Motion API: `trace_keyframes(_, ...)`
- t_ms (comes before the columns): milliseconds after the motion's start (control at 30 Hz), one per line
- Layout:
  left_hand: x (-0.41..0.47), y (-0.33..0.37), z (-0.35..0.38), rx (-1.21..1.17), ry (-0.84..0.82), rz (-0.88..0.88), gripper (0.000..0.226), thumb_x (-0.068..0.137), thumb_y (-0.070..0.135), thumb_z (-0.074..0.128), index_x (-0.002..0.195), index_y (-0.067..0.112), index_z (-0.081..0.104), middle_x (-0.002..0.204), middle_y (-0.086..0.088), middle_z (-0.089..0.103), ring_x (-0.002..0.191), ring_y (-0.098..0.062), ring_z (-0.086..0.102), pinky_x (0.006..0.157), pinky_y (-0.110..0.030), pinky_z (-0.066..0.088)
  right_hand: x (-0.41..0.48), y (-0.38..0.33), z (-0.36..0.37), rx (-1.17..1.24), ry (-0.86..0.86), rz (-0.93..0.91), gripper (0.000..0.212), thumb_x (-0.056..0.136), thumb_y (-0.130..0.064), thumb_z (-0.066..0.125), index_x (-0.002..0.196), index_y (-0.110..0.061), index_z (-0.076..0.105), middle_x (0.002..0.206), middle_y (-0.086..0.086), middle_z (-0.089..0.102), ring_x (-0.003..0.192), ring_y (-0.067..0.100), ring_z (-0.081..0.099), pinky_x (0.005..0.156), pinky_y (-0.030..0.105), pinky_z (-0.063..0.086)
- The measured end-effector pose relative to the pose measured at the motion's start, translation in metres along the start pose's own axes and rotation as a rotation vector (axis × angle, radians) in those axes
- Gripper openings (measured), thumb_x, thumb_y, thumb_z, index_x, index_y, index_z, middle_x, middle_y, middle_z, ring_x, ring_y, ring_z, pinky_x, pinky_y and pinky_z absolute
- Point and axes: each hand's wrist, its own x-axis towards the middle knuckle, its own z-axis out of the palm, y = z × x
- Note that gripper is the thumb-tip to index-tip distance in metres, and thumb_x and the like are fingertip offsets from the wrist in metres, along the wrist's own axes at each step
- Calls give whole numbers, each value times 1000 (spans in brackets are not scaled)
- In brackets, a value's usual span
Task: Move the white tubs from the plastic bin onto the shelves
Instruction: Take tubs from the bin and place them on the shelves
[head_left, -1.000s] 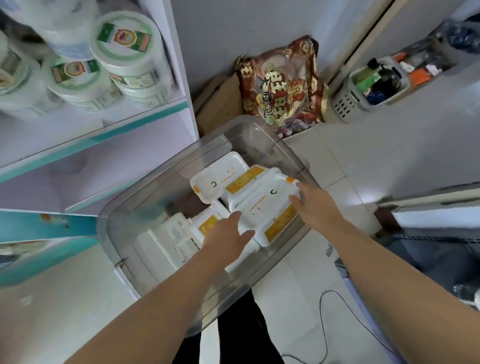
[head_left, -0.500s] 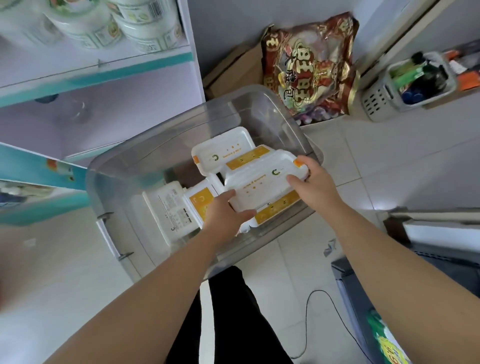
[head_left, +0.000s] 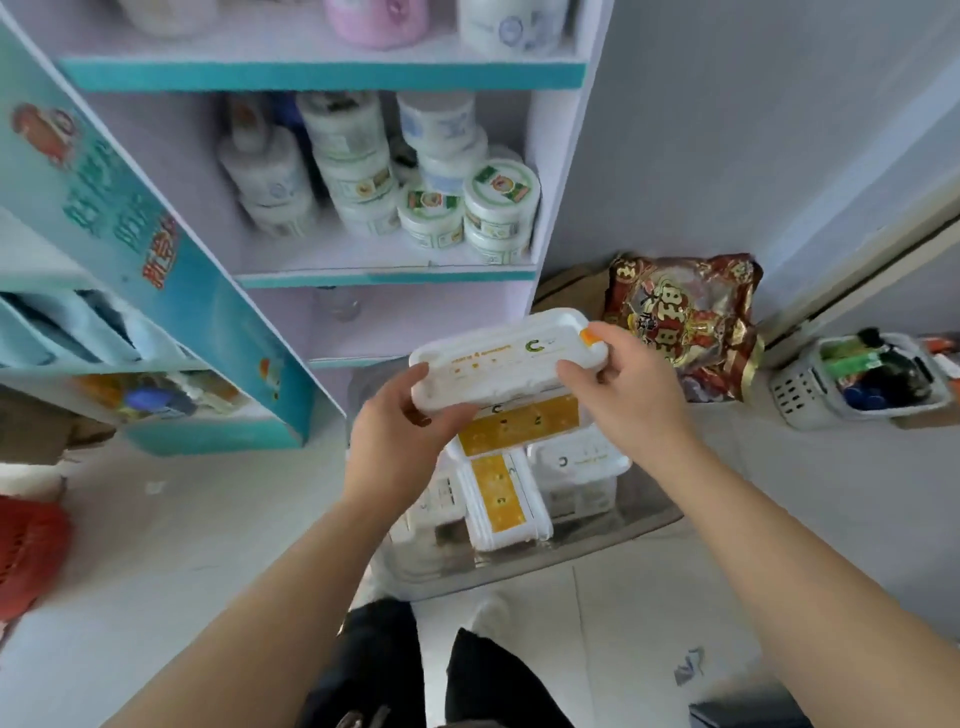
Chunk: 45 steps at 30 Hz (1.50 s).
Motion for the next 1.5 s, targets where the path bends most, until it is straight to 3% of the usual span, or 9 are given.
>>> trace_keyframes(133, 1, 19, -79, -61, 184, 77, 67, 75, 42, 76, 135, 26, 51, 111, 8, 67, 94, -6, 65, 84, -26, 52, 0, -84, 10, 24, -8, -179, 69, 72, -62, 56, 131, -27, 51, 114, -6, 67, 101, 12, 62, 87, 38, 53)
trace_keyframes(367, 5, 29, -235, -142, 414, 194, 58, 71, 55, 73, 124, 38, 54, 104, 10, 70, 93, -9, 68, 84, -39, 57, -3, -234, 55, 62, -27, -445, 35, 80, -40, 69, 111, -27, 61, 110, -7, 68, 91, 7, 65, 77, 33, 59)
trace_keyframes(533, 5, 35, -355, -123, 528, 285, 50, 76, 46, 73, 122, 34, 56, 99, 9, 72, 87, -6, 69, 79, -33, 58, -10, -344, 98, 136, 5, -572, 13, 76, -39, 72, 84, -39, 62, 86, -10, 72, 80, 9, 68, 74, 39, 57)
trace_keyframes(667, 10, 41, -443, -74, 573, 352, 48, 79, 42, 72, 121, 25, 57, 86, 9, 70, 73, -1, 65, 60, -13, 47, -15, -425, 127, 184, -5, -652, 19, 80, -35, 72, 96, -27, 67, 90, -8, 73, 81, 8, 68, 70, 29, 56)
trace_keyframes(800, 26, 53, -512, -15, 584, 386, 45, 79, 44, 72, 118, 25, 58, 85, 9, 70, 73, -3, 64, 56, -15, 43, -3, -489, 147, 204, 29, -696, 17, 79, -38, 73, 92, -29, 66, 91, -7, 73, 83, 12, 68, 75, 36, 56)
trace_keyframes(967, 71, 71, -568, -18, 560, 397, 45, 77, 43, 74, 115, 22, 61, 95, 4, 71, 82, -9, 66, 62, -19, 47, 25, -550, 159, 187, 86, -746, 9, 82, -29, 72, 87, -27, 65, 88, -3, 71, 83, 17, 66, 75, 32, 52)
trace_keyframes(1100, 119, 87, -599, 55, 571, 414, 46, 76, 47, 74, 113, 23, 62, 95, 6, 63, 81, -2, 58, 61, -17, 42, 67, -585, 170, 151, 121, -774, 13, 84, -30, 70, 93, -22, 67, 91, -4, 69, 84, 16, 65, 77, 32, 54)
trace_keyframes(1300, 197, 112, -636, 212, 540, 422, 51, 74, 56, 71, 112, 22, 63, 101, 2, 64, 83, -11, 61, 66, -25, 46, 141, -623, 186, 159, 144, -803, 9, 83, -28, 70, 87, -26, 62, 84, -6, 66, 83, 17, 65, 75, 31, 54)
trace_keyframes(1500, 266, 115, -659, 325, 528, 363, 51, 76, 56, 69, 114, 24, 62, 106, -1, 65, 86, -13, 61, 73, -29, 49, 200, -647, 215, 142, 142, -806, 14, 85, -25, 68, 97, -19, 67, 88, -5, 65, 85, 16, 64, 77, 33, 54)
